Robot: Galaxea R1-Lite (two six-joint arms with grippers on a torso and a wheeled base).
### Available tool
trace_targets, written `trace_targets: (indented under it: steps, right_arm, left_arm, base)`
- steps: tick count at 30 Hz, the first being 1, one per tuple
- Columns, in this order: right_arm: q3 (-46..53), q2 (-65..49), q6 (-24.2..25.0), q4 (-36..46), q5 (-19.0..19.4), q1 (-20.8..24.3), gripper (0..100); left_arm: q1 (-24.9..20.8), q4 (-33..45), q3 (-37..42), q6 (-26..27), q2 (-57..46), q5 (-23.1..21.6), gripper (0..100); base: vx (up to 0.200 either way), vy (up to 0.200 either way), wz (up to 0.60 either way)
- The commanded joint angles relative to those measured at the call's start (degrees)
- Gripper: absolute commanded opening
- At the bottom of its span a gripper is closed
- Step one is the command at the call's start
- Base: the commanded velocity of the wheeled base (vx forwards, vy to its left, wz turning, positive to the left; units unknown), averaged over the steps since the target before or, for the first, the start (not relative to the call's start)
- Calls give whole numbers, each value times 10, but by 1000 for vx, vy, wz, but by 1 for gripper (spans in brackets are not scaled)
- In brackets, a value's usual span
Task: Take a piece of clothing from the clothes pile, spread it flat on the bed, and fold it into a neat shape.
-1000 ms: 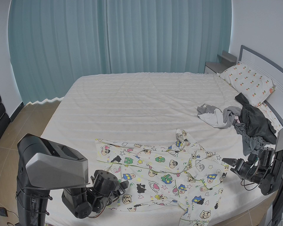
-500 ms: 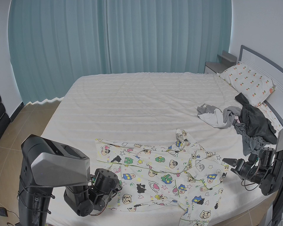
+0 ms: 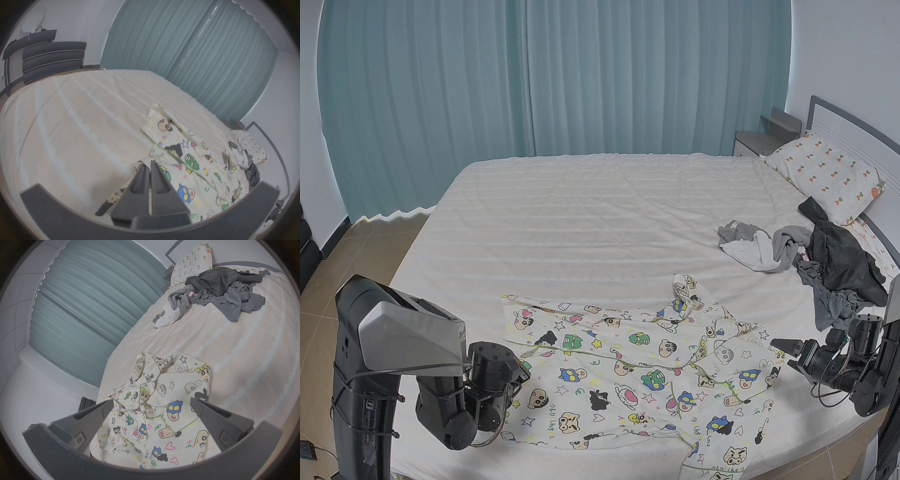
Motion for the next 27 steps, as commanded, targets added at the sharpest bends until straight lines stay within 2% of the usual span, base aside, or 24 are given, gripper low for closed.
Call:
trace_targets:
  steps: [1,6,22,23,27]
  right_arm:
    - [1,1,0,-6,0,0,100]
    - [1,1,0,-6,0,-1,100]
    - [1,2,0,-6,1,-1,100]
    - [1,3,0,-6,1,-1,100]
    - [0,3,0,-6,1,-2,100]
  left_arm:
    - [36,-42,11,34,24,-8,0]
    - [53,-61,12,54,54,-14,0]
    - [98,-90,-7,91,60,-114,0]
    - [103,-90,-14,91,60,-123,100]
    - [116,-90,-33,91,62,-124,100]
  base:
    - [0,0,0]
    - [0,0,0]
    - [0,0,0]
    - [0,0,0]
    - [0,0,0]
